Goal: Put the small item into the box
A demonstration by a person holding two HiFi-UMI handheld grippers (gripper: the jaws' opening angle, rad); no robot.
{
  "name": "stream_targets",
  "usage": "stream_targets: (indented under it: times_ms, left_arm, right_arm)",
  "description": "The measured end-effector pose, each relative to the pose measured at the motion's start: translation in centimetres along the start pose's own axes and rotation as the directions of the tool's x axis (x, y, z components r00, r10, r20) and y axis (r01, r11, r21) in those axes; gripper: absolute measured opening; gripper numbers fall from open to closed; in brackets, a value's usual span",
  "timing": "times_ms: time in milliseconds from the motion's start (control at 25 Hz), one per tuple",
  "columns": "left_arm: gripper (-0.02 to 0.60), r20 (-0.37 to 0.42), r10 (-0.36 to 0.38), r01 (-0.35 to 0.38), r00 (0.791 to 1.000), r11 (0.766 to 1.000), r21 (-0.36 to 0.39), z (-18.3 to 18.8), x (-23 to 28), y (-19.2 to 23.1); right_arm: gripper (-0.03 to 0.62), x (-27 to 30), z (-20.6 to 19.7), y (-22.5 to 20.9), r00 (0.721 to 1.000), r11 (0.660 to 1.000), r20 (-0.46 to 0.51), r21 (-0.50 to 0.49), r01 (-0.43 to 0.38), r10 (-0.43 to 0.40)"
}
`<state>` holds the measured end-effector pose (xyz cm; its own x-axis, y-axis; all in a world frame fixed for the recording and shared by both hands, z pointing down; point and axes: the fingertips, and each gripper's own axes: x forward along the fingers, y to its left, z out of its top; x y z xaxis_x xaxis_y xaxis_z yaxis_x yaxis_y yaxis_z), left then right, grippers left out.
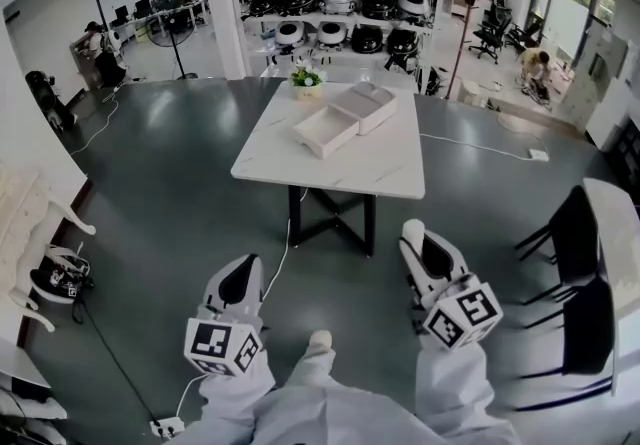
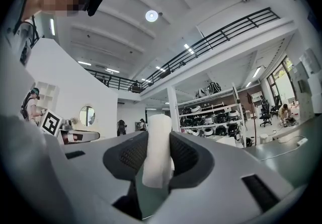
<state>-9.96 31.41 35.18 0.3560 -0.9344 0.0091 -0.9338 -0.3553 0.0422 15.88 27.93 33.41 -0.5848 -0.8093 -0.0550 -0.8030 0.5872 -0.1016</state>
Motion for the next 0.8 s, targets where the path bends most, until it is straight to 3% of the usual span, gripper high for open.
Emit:
stream_targets:
  times_ms: [800]
  left_arm:
    - [-0.002,-0.025,-0.088,0.088,0.996,0.996,-0.026,-1.1,20.7,9.5]
  right_arm:
    - [0.115,19.0,-2.2,-9.6,0.998,0.999,-0.048,0.020,0.028,-0.027]
